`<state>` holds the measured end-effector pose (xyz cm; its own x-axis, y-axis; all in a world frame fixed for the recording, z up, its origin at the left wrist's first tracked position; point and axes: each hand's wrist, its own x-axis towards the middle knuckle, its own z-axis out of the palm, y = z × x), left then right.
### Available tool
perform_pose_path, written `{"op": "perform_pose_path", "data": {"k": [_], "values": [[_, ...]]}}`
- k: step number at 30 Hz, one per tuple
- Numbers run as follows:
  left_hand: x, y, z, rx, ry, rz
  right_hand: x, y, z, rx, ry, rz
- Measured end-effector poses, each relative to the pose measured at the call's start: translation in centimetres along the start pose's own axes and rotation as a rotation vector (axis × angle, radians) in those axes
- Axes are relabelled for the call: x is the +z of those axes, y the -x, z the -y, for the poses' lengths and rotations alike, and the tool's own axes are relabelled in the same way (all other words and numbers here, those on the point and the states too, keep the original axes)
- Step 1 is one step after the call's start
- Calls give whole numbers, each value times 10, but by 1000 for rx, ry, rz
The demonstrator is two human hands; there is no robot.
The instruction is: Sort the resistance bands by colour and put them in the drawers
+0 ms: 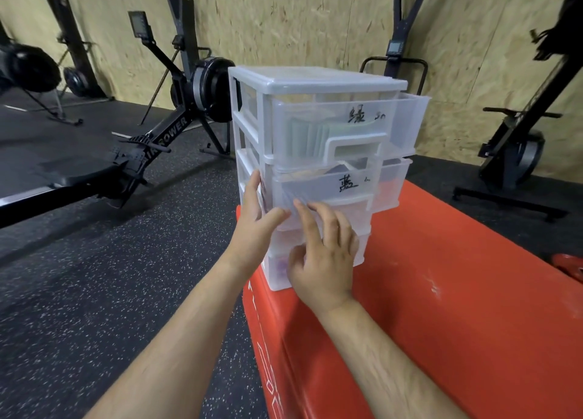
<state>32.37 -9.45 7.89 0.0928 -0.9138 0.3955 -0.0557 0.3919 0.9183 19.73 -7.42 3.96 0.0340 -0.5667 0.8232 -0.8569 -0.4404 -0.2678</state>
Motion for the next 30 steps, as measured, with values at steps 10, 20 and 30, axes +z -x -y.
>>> {"op": "perform_pose_path", "data": {"k": [10, 20, 30], "values": [[-5, -25, -4, 29, -212, -250, -12, -27, 2, -25, -206, 231], [3, -38, -95, 236, -157, -69, -52, -103, 4, -109, 84, -32], [-26, -86, -86, 79, -584, -87, -71, -137, 19, -49, 34, 425]]}}
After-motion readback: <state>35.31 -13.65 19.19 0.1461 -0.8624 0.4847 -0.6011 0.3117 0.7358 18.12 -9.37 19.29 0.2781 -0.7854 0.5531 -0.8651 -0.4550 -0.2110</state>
